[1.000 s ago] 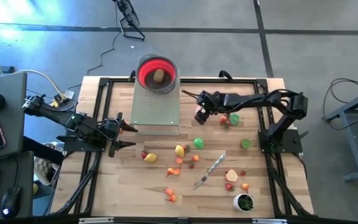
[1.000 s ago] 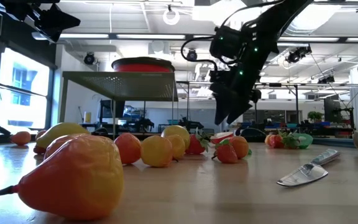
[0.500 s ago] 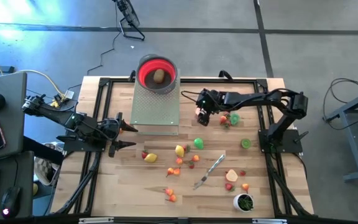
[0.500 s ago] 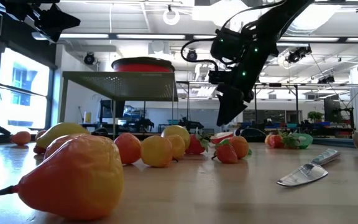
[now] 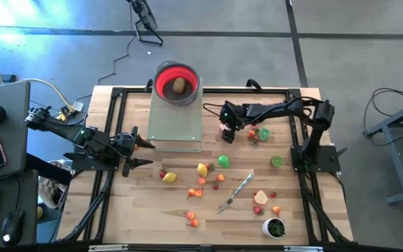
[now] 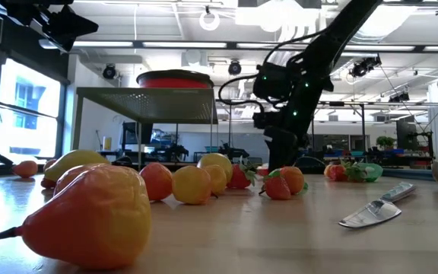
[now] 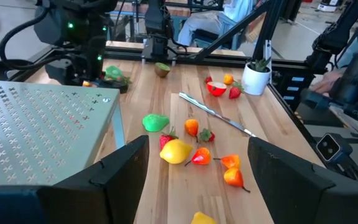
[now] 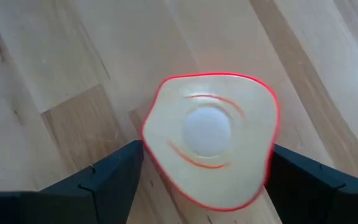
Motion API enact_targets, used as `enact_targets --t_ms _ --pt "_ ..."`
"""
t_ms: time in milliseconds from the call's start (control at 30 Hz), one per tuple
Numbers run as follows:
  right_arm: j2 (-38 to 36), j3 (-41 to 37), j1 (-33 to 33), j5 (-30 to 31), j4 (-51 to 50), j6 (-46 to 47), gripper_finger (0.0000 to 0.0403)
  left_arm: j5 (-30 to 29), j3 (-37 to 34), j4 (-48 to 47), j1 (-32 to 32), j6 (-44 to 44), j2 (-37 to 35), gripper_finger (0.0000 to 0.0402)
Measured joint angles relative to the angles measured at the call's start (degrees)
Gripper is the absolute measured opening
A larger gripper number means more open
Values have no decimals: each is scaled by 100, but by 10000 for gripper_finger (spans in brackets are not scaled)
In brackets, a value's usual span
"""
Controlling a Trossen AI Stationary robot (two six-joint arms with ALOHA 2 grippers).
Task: Pick & Place Fruit
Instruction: Put the half apple into the red strainer on the shelf
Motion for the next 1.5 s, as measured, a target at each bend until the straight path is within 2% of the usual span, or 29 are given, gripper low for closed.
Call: enact_targets --t_ms 467,733,1067,1300,1500 --pt "3 -5 2 16 483 99 301 1 0 -25 0 0 -1 267" --pt "3 -5 2 30 439 140 301 3 0 -62 0 0 -1 267" --pt "3 -5 2 33 441 136 265 3 0 -170 0 0 1 267" --pt "1 -5 2 32 439 133 272 3 0 -170 0 0 1 267" --pt "0 -5 2 30 439 142 261 3 0 -170 0 0 -1 267"
